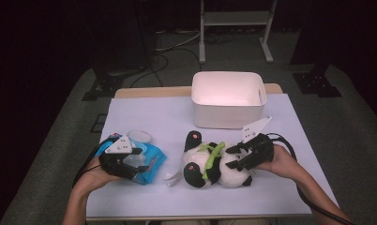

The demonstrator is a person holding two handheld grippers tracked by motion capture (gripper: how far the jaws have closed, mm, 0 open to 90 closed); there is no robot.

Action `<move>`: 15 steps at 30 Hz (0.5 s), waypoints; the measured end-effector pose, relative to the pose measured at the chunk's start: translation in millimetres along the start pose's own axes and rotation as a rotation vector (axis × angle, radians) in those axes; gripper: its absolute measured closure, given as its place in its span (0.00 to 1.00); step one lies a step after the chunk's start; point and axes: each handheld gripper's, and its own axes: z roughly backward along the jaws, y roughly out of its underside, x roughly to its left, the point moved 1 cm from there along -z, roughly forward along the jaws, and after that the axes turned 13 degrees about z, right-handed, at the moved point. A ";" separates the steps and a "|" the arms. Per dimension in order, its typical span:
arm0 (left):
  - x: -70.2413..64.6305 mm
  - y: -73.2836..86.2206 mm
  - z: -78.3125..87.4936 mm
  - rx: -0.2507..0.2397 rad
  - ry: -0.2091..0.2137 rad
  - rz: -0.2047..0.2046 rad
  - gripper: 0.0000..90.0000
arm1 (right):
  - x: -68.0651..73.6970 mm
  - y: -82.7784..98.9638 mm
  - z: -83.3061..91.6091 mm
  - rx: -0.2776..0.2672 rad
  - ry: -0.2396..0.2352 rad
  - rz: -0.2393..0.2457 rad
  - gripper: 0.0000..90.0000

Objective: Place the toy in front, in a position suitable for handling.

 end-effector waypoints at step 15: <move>16.7 10.6 -5.5 0.059 -0.044 0.008 0.68 | 1.1 0.2 -0.2 -0.002 0.002 0.005 0.49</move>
